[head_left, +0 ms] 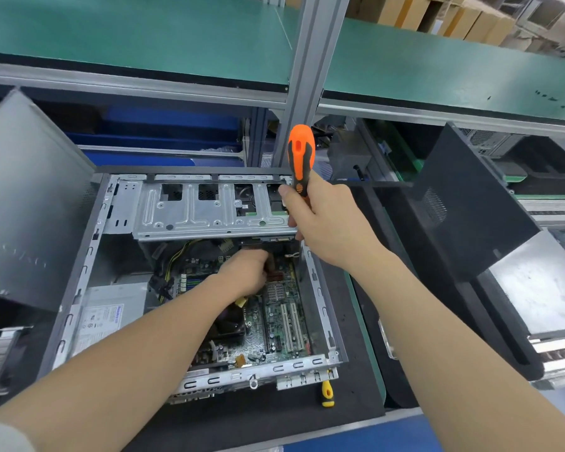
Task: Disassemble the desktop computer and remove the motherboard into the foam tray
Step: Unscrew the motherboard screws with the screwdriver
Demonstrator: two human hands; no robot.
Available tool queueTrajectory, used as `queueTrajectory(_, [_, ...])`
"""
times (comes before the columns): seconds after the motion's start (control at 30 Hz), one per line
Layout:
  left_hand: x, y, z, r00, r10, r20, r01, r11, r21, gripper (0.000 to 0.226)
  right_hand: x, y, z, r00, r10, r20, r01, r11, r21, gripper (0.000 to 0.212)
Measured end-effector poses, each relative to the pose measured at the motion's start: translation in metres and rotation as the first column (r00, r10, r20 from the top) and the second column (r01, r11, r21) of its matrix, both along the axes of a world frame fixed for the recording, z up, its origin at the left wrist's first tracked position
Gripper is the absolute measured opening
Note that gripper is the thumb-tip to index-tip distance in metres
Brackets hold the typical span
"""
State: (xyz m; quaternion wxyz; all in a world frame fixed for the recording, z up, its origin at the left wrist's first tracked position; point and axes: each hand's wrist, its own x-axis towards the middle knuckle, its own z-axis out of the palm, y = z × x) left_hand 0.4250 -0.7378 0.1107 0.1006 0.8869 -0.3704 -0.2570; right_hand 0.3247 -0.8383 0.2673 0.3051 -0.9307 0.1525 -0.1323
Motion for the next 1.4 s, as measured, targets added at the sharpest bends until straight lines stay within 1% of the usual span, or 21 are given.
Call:
queueTrajectory(0.13, [0.003, 0.004, -0.003, 0.999, 0.034, -0.023, -0.035, 0.999, -0.041, 0.03, 0.004, 0.001, -0.001, 1.0, -0.017, -0.008, 0.017, 1.0, -0.004, 0.033])
queueTrajectory(0.27, [0.008, 0.004, -0.01, 0.999, 0.039, -0.027, -0.041, 0.997, -0.066, 0.029, 0.005, 0.001, 0.002, 1.0, -0.018, 0.017, 0.018, 1.0, 0.003, 0.031])
queueTrajectory(0.43, [0.018, 0.005, -0.016, 0.999, 0.048, -0.022, -0.049, 0.998, -0.04, 0.027, 0.005, -0.001, 0.006, 0.995, -0.066, 0.073, 0.065, 0.998, 0.024, 0.034])
queueTrajectory(0.57, [0.018, 0.003, -0.02, 0.999, 0.03, -0.044, -0.033, 0.998, -0.059, 0.029, 0.005, 0.005, -0.006, 0.999, -0.039, 0.014, 0.038, 0.999, 0.023, 0.031])
queueTrajectory(0.67, [0.017, 0.003, -0.021, 0.999, 0.033, -0.039, -0.036, 0.996, -0.084, 0.017, 0.003, 0.007, -0.013, 0.999, -0.039, -0.023, 0.039, 0.999, 0.022, 0.03])
queueTrajectory(0.7, [0.017, 0.003, -0.02, 0.999, 0.039, -0.036, -0.042, 0.994, -0.096, 0.018, 0.002, 0.007, -0.014, 0.999, -0.043, -0.027, 0.044, 0.999, 0.026, 0.03])
queueTrajectory(0.93, [0.018, 0.003, -0.022, 0.995, 0.038, -0.094, -0.05, 0.992, -0.119, 0.027, 0.004, 0.006, -0.003, 0.999, -0.053, 0.011, 0.053, 0.999, 0.008, 0.031])
queueTrajectory(1.07, [0.018, 0.002, -0.021, 0.994, -0.004, -0.108, -0.01, 0.991, -0.131, 0.024, 0.004, 0.005, 0.006, 0.998, -0.062, 0.028, 0.062, 0.998, 0.017, 0.033])
queueTrajectory(1.13, [0.018, 0.002, -0.022, 0.993, -0.05, -0.109, 0.032, 0.986, -0.161, 0.025, 0.004, 0.005, 0.011, 0.997, -0.058, 0.047, 0.057, 0.998, 0.017, 0.034])
queueTrajectory(1.2, [0.018, 0.003, -0.023, 0.988, -0.09, -0.123, 0.064, 0.977, -0.201, 0.032, 0.003, 0.005, 0.016, 0.996, -0.05, 0.077, 0.047, 0.998, 0.032, 0.035])
queueTrajectory(1.3, [0.016, 0.003, -0.023, 0.979, -0.074, -0.191, 0.024, 0.967, -0.252, 0.041, 0.002, 0.007, 0.02, 0.994, -0.04, 0.105, 0.036, 0.999, 0.037, 0.033])
queueTrajectory(1.4, [0.015, 0.003, -0.021, 0.972, -0.06, -0.226, -0.009, 0.955, -0.295, 0.031, 0.002, 0.008, 0.021, 0.993, -0.039, 0.112, 0.034, 0.999, 0.042, 0.032])
